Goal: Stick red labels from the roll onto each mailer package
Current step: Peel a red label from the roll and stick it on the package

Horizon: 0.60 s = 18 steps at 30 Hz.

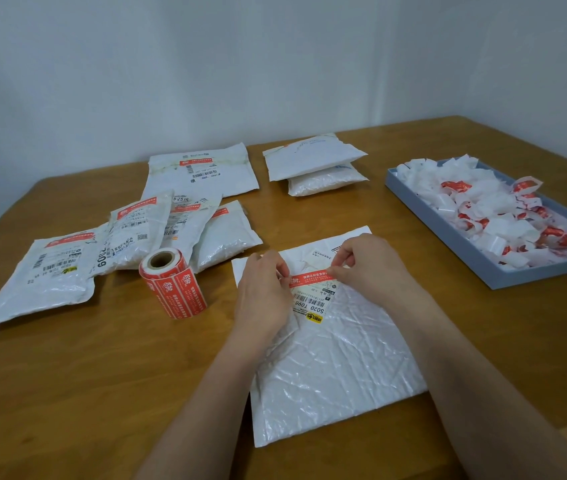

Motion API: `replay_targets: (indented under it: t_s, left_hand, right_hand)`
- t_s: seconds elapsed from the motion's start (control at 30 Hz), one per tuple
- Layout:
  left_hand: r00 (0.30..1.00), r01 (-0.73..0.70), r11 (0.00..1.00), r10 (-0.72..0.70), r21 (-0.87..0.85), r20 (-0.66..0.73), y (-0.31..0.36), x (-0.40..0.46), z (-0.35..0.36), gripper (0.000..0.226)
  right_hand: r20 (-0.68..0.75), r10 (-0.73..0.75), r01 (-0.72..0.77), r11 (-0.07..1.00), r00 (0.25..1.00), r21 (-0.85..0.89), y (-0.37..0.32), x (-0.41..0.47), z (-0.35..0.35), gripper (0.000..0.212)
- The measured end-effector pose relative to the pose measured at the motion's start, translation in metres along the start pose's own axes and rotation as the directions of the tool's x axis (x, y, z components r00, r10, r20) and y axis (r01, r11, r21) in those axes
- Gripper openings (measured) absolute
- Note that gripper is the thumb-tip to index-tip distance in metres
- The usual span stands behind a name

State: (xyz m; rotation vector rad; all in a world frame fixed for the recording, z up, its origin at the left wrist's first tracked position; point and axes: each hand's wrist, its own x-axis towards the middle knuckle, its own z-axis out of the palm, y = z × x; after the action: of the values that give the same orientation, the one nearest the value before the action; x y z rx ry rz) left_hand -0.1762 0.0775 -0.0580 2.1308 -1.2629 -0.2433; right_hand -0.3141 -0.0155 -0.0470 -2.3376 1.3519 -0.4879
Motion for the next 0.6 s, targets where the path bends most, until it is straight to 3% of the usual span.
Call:
replay_targets:
  t_s: [0.2,0.33,0.43,0.6]
  left_hand:
    - [1.0,-0.017,0.999,0.017,-0.05,-0.008,-0.008,0.003,0.002,0.013]
    - [1.0,-0.007,0.997,0.005,-0.072,-0.019,-0.011,0.006,0.004,0.015]
    - [1.0,-0.011,0.995,0.009,-0.099,-0.027,-0.01,0.004,0.003,0.016]
    - [0.993,-0.114,0.993,0.114,0.005,-0.022,-0.011,-0.001,0.002,0.021]
  right_hand:
    - [-0.021,0.023,-0.02,0.994,1.0,0.11,0.006,0.001,0.0,0.023]
    - [0.008,0.083,-0.083,0.984,0.996,0.157,0.009,0.004,0.004,0.011]
    - [0.0,0.1,-0.098,0.98,0.995,0.171,0.008,0.004,0.006,0.019]
    - [-0.028,0.02,-0.017,0.995,0.999,0.103,0.005,0.0,0.01,0.011]
